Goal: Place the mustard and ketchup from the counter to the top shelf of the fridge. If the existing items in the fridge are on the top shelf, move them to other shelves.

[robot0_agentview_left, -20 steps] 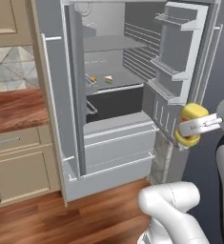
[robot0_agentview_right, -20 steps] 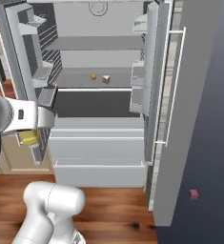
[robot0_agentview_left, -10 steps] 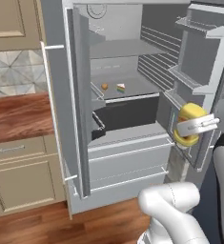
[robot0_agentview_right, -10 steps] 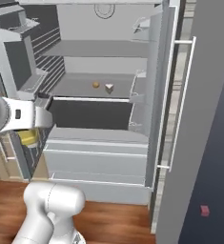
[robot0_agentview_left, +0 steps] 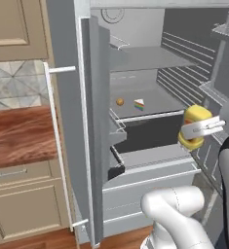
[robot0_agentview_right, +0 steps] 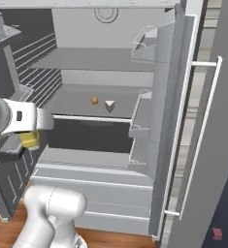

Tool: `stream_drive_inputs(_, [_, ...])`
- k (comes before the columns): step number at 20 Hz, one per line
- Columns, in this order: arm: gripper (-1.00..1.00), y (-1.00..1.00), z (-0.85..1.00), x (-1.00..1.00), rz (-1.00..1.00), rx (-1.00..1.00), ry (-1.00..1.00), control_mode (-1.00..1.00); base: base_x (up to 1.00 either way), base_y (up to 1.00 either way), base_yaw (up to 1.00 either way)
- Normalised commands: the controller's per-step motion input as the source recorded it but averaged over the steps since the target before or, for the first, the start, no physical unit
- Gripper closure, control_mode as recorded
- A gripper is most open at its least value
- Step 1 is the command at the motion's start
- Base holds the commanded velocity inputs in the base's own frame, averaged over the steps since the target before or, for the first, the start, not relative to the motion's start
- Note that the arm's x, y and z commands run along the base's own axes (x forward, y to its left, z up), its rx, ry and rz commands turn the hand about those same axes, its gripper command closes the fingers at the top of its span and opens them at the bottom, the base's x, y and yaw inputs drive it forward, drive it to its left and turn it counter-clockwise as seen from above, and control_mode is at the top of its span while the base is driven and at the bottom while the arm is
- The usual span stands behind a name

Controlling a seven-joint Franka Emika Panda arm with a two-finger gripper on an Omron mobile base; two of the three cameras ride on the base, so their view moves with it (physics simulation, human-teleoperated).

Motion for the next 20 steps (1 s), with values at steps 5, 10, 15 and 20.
stream_drive_inputs(5, [1.00,0.00,0.00,0.00,0.00,0.00,0.00,1.00,0.72,-0.03,0.07])
stream_drive_inputs(10, [1.00,0.00,0.00,0.00,0.00,0.00,0.00,1.00,0.52,-0.26,0.05])
stream_drive_inputs(15, [1.00,-0.09,0.06,0.08,0.00,0.00,-0.02,-1.00,0.28,-0.40,0.00])
stream_drive_inputs(20, [1.00,-0.36,0.36,0.60,0.00,0.00,-0.17,-1.00,0.00,0.00,0.00])
